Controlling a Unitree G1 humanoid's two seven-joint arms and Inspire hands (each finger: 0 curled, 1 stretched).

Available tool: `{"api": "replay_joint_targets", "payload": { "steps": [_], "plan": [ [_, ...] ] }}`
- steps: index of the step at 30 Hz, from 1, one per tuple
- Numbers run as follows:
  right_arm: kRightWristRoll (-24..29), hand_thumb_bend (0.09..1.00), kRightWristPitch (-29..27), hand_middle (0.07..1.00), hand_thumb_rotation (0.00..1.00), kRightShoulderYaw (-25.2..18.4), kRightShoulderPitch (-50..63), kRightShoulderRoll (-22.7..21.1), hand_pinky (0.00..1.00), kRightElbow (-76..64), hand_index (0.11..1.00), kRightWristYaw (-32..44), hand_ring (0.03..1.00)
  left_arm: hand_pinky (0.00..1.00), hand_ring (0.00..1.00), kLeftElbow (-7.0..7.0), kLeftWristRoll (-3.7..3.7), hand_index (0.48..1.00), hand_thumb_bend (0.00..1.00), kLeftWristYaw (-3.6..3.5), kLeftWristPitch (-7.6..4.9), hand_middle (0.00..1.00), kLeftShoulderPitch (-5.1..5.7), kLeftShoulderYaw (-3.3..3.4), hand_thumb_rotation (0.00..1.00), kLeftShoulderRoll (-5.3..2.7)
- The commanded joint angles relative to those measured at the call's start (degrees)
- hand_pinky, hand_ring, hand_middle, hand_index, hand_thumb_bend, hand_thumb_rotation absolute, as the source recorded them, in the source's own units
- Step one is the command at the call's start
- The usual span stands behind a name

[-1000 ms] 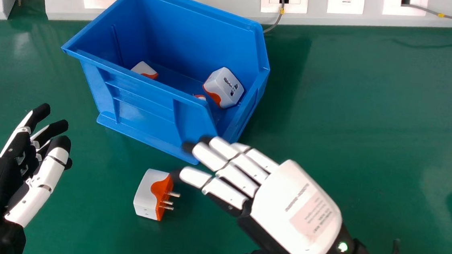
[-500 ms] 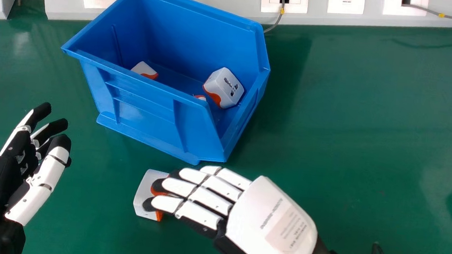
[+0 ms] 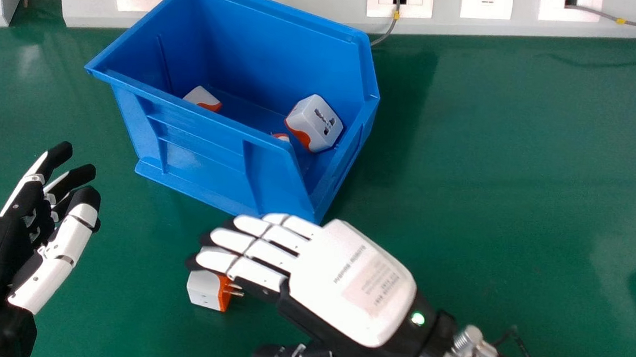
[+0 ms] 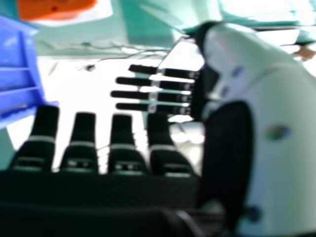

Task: Pick all objects and put in blue box

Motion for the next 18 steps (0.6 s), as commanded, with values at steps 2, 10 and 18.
{"api": "replay_joint_targets", "payload": {
  "steps": [2,10,18],
  "plan": [
    [2.04,0.234,-1.07,0.903,0.00,0.12,-3.09,0.08,0.82,0.55,0.847,1.71,0.901,0.79,0.87,-1.72,0.48,0.929,0.25,0.36,-0.72,0.88,0.27,0.11,0.54,0.39],
    [4.10,0.178,-1.41,0.934,0.00,0.29,-8.03,0.18,0.83,2.27,0.875,7.33,0.933,0.79,0.87,-1.76,0.69,0.926,0.25,0.39,-1.16,0.88,0.47,-0.17,0.55,0.15],
    [5.87,0.185,-0.99,0.939,0.00,0.86,-10.46,1.48,0.82,3.41,0.874,12.13,0.938,0.78,0.87,-2.14,0.64,0.924,0.27,0.38,-1.06,0.88,0.57,-0.48,0.55,-0.04]
  ]
}}
